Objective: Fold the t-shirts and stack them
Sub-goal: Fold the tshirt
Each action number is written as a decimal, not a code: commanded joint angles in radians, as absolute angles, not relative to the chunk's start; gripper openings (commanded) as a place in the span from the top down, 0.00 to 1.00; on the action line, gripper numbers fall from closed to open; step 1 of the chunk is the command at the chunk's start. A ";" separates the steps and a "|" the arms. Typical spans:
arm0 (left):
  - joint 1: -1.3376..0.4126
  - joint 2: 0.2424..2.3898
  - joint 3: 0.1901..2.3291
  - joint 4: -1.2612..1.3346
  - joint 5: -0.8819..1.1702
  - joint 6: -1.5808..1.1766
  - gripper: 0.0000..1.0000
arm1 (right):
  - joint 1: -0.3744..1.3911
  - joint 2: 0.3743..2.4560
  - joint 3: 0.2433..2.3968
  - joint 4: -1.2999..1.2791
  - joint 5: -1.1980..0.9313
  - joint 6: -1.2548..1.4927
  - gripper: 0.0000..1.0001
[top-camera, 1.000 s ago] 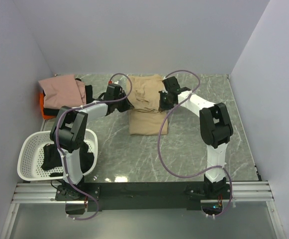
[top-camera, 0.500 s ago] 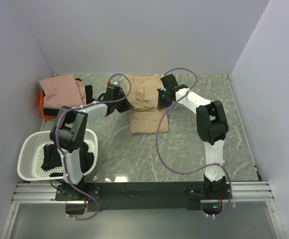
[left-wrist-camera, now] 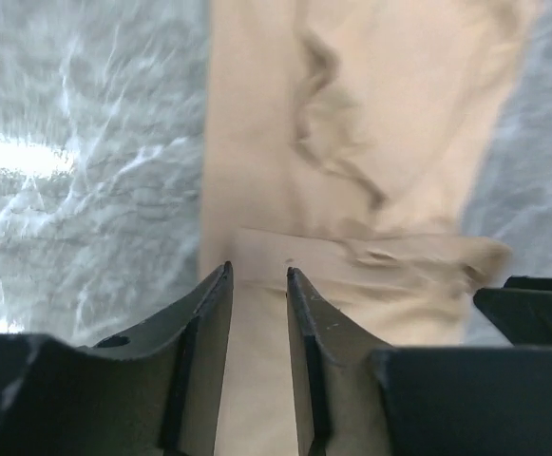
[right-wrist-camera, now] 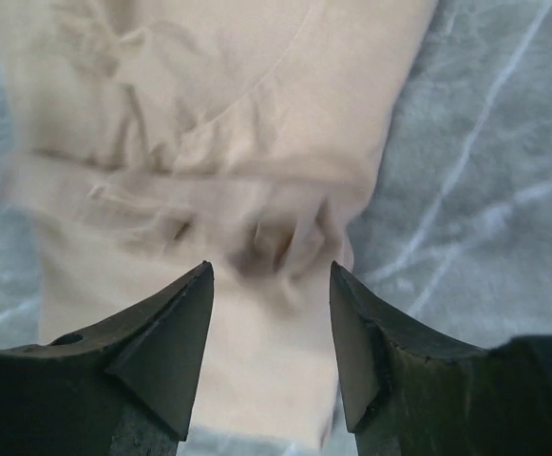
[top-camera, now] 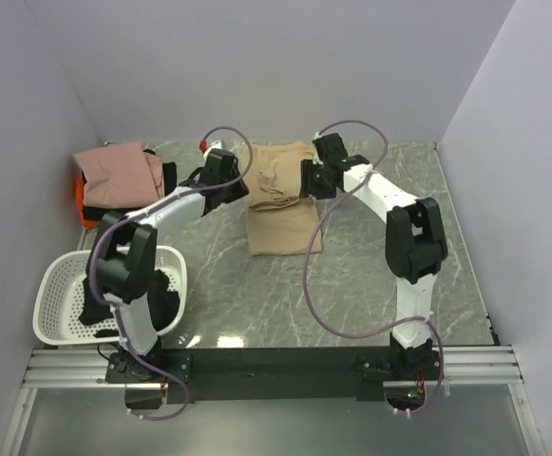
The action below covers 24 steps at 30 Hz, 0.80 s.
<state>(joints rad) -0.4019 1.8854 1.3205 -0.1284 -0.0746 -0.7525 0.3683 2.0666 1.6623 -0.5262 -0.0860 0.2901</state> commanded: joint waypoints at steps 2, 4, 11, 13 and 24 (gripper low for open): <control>-0.518 1.711 1.296 -0.103 -0.232 -0.707 0.64 | 0.373 1.875 1.597 -0.476 -0.095 0.302 0.41; -0.570 1.683 1.234 -0.062 -0.215 -0.715 0.65 | 0.386 1.833 1.540 -0.456 -0.098 0.313 0.41; -0.693 1.723 1.046 0.165 -0.167 -0.802 0.66 | 0.411 1.782 1.421 -0.390 -0.172 0.341 0.43; -0.706 1.764 1.013 0.222 -0.158 -0.811 0.66 | 0.411 1.799 1.419 -0.387 -0.189 0.339 0.43; -0.749 1.875 0.965 0.242 -0.184 -0.798 0.67 | 0.431 1.936 1.508 -0.420 -0.242 0.322 0.45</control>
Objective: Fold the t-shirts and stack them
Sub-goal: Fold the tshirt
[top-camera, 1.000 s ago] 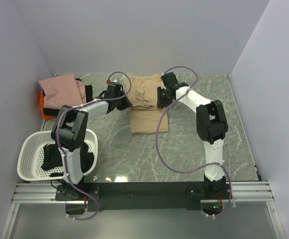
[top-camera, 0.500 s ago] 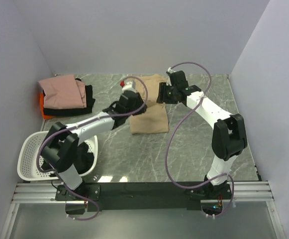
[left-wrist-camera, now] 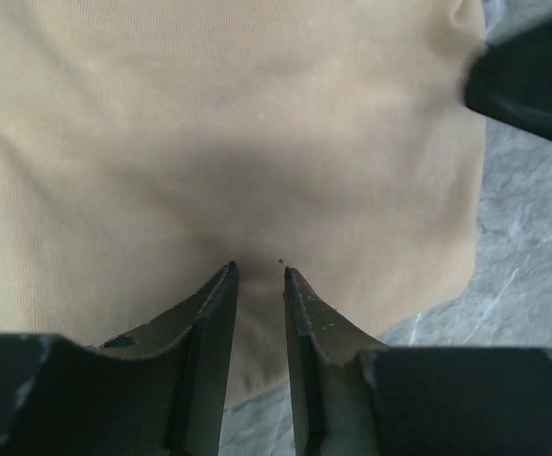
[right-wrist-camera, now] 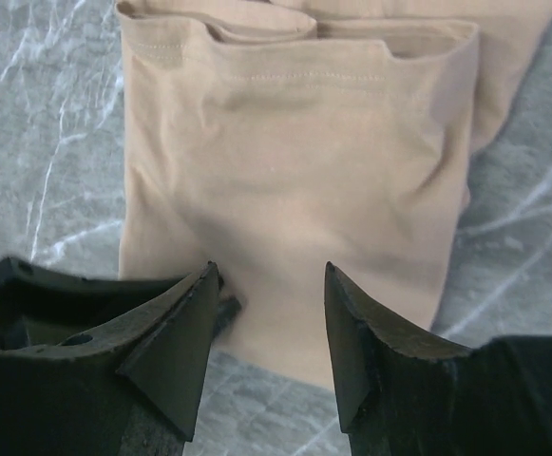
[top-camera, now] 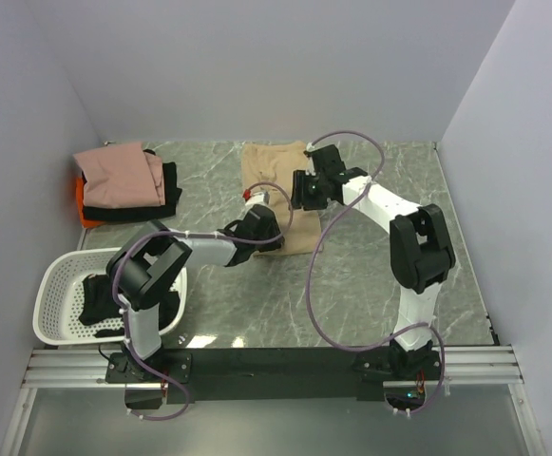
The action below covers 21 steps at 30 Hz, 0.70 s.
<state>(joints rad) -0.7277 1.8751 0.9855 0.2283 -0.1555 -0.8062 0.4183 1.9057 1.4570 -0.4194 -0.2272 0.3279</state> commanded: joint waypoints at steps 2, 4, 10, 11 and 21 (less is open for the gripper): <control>-0.759 1.864 0.933 0.218 -0.224 -0.801 0.67 | 0.434 1.933 1.464 -0.393 -0.235 0.336 0.45; -0.768 1.845 0.884 0.222 -0.233 -0.801 0.67 | 0.433 1.921 1.422 -0.367 -0.235 0.342 0.44; -0.799 1.824 0.775 0.258 -0.226 -0.814 0.68 | 0.429 1.974 1.367 -0.347 -0.200 0.341 0.44; -0.804 1.822 0.764 0.261 -0.225 -0.818 0.68 | 0.430 1.980 1.359 -0.354 -0.190 0.342 0.44; -0.929 1.732 0.644 0.244 -0.267 -0.884 0.68 | 0.455 1.873 1.103 -0.262 -0.156 0.390 0.44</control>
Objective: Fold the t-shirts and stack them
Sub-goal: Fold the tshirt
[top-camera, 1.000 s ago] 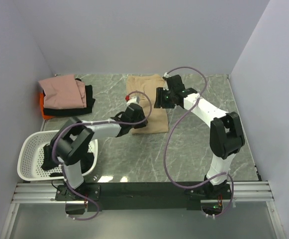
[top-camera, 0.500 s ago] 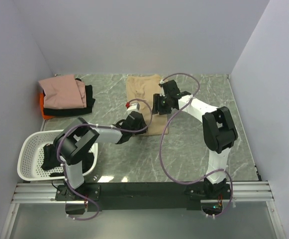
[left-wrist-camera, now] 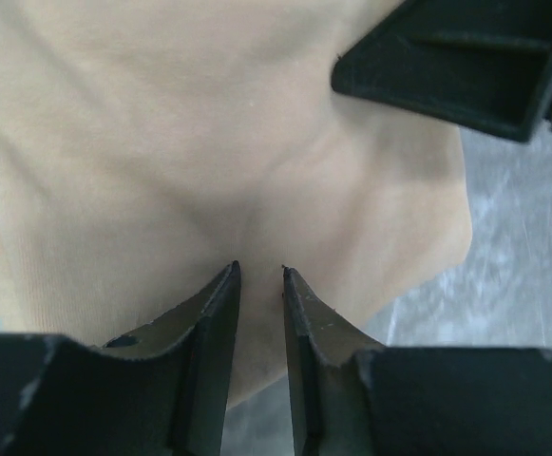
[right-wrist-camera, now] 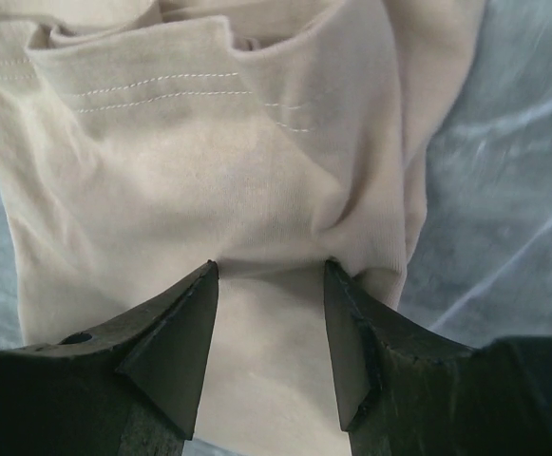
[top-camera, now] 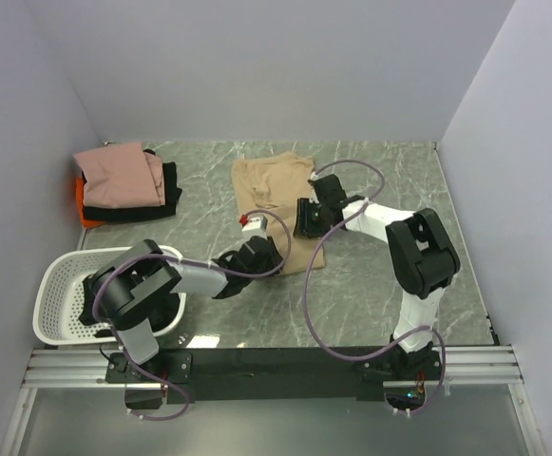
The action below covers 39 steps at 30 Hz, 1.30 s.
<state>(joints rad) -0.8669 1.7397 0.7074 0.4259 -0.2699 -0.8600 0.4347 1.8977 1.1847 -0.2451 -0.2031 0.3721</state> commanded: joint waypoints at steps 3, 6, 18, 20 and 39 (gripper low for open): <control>-0.968 1.697 0.615 0.204 -0.290 -0.910 0.68 | 0.472 1.826 1.013 -0.241 -0.144 0.408 0.44; -1.015 1.671 0.594 0.140 -0.334 -0.943 0.68 | 0.508 1.767 0.924 -0.221 -0.137 0.439 0.44; -1.153 1.479 0.538 -0.084 -0.454 -1.048 0.67 | 0.678 1.543 0.721 -0.285 0.018 0.578 0.43; -1.170 1.441 0.529 -0.107 -0.456 -1.063 0.68 | 0.687 1.510 0.706 -0.301 0.025 0.587 0.43; -1.342 0.968 0.494 -0.413 -0.649 -1.296 0.62 | 0.788 0.994 0.589 -0.508 0.138 0.738 0.36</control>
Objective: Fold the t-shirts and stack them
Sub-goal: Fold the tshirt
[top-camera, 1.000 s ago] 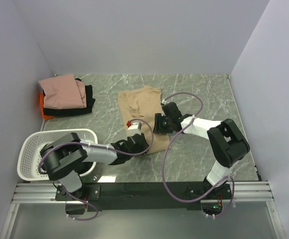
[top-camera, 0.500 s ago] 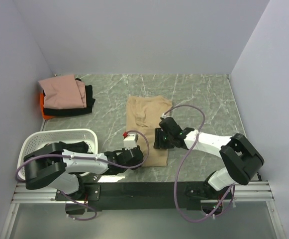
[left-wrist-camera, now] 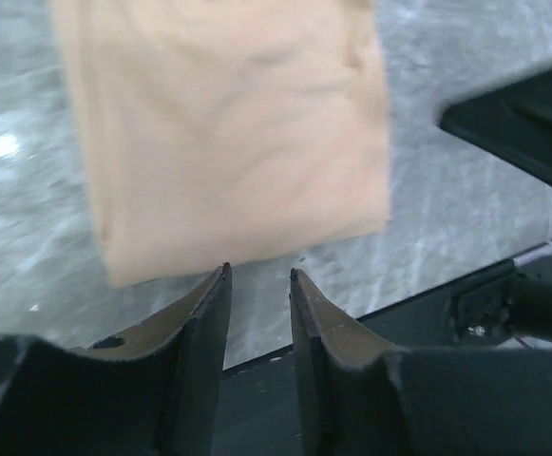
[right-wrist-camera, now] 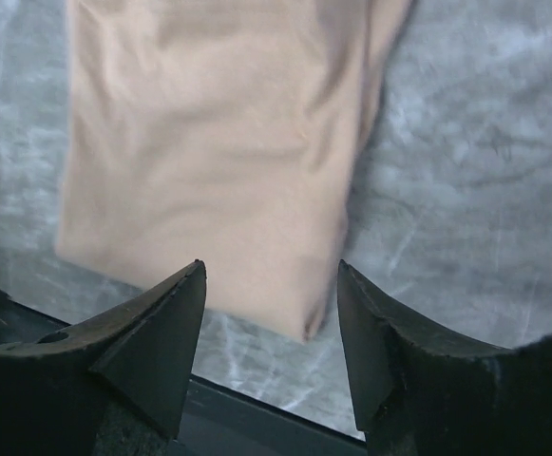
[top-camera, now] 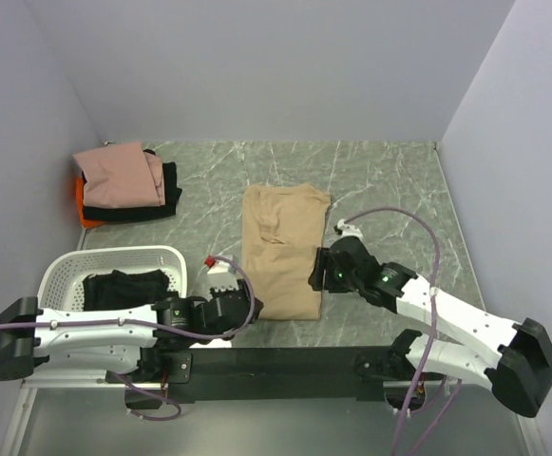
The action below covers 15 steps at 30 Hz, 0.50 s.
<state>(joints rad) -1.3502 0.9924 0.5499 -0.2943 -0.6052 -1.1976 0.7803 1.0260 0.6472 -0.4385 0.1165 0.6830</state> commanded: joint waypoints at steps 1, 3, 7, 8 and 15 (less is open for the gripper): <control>-1.333 0.957 0.479 -0.419 -0.635 -1.311 0.61 | 0.788 0.989 0.556 -0.494 0.127 0.745 0.36; -1.301 0.916 0.417 -0.384 -0.557 -1.305 0.59 | 0.793 0.985 0.526 -0.471 0.094 0.767 0.35; -1.273 0.810 0.330 -0.252 -0.482 -1.308 0.57 | 0.813 1.003 0.483 -0.417 0.077 0.801 0.35; -1.269 0.804 0.318 -0.247 -0.482 -1.308 0.56 | 0.821 1.009 0.482 -0.410 0.072 0.802 0.36; -1.198 0.818 0.284 -0.180 -0.430 -1.289 0.52 | 0.867 1.092 0.482 -0.338 0.049 0.833 0.36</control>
